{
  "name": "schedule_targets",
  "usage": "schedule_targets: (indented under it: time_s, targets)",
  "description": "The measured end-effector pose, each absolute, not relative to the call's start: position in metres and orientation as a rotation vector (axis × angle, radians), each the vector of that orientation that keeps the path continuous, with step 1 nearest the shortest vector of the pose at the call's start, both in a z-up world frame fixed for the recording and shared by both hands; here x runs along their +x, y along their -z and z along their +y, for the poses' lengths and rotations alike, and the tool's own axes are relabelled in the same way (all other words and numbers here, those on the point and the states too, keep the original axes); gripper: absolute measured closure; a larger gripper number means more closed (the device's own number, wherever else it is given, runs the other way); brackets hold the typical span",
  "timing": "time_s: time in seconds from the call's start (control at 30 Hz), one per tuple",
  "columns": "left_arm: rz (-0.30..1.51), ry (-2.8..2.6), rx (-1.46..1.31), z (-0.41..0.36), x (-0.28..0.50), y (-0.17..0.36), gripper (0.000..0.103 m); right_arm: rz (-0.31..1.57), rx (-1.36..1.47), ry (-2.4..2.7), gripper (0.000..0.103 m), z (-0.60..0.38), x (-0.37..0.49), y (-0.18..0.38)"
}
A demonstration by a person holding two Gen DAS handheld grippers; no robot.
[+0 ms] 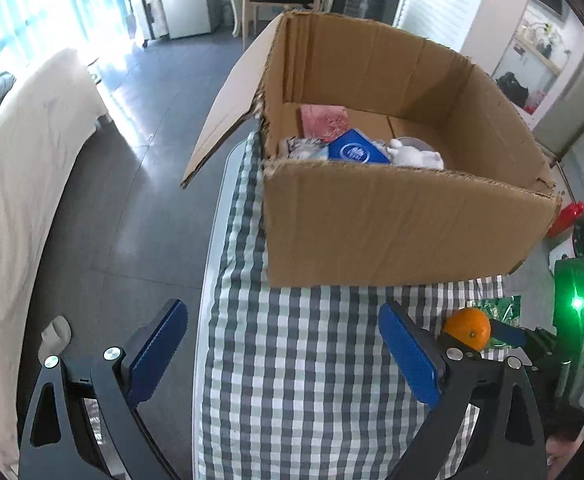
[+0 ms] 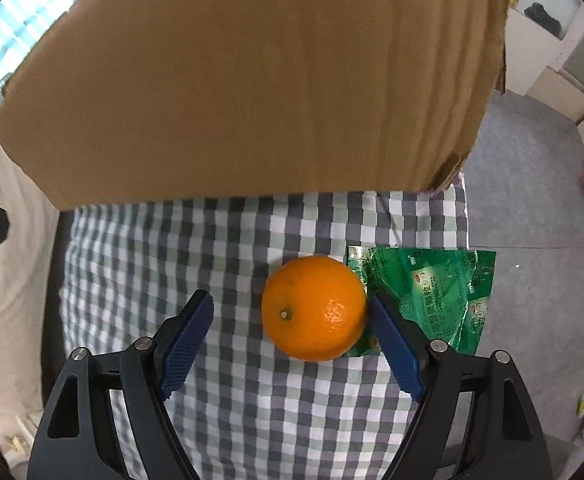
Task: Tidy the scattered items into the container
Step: 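Lower the right gripper onto the orange and grasp it, then carry the orange into the box and open the right gripper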
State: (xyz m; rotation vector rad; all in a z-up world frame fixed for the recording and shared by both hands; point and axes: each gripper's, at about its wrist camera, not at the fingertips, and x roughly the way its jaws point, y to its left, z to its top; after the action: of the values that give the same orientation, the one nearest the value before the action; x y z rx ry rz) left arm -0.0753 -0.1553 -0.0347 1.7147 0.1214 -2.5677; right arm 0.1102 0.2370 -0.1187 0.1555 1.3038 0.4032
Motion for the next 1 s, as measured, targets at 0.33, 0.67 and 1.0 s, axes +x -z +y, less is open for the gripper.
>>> schedule_targets:
  time_s: [0.33,0.67,1.0]
  targets:
    - [0.139,2.509,1.741,-0.159,-0.058,0.052,0.004,1.329,-0.045,-0.449,0.046,0.251,0.109,0.137]
    - [0.122,2.506,1.733,-0.159,-0.051,0.049,0.004,1.315,-0.044,-0.495,0.046,0.25,0.102,0.121]
    - [0.089,2.538,1.717,-0.154,-0.056,0.016,0.004,1.273,-0.011,-0.542,0.046,0.23,0.108,0.051]
